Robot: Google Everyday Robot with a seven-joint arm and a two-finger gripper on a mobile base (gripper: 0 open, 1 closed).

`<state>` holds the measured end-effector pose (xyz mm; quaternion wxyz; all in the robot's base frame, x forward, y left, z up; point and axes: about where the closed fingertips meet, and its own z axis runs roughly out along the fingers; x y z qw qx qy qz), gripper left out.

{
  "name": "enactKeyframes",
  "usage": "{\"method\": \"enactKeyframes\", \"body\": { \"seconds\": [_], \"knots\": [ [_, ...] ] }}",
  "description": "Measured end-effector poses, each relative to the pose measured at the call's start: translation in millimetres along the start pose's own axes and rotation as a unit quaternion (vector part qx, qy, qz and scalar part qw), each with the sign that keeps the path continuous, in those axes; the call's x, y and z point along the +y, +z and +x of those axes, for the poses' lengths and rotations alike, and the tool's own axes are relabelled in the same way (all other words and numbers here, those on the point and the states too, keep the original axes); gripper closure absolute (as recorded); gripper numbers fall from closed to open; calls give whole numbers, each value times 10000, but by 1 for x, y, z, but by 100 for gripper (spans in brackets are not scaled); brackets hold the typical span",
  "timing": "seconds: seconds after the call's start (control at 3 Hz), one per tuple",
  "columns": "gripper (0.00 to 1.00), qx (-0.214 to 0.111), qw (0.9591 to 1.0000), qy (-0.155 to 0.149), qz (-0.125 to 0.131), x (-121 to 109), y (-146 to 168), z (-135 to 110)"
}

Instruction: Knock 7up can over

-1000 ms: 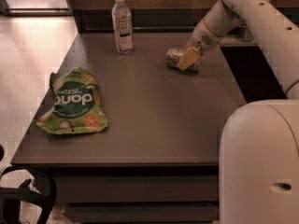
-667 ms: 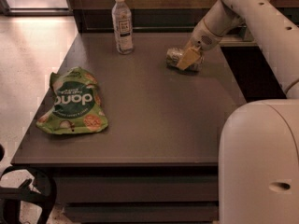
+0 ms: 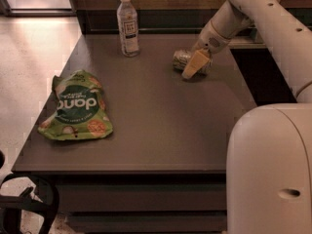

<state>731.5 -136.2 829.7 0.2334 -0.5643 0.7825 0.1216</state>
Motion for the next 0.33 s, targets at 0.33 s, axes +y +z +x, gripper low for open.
{"method": "enactKeyframes", "body": {
  "seconds": [0.33],
  "knots": [
    [0,0,10000,0,-2,0,0,0]
  ]
}}
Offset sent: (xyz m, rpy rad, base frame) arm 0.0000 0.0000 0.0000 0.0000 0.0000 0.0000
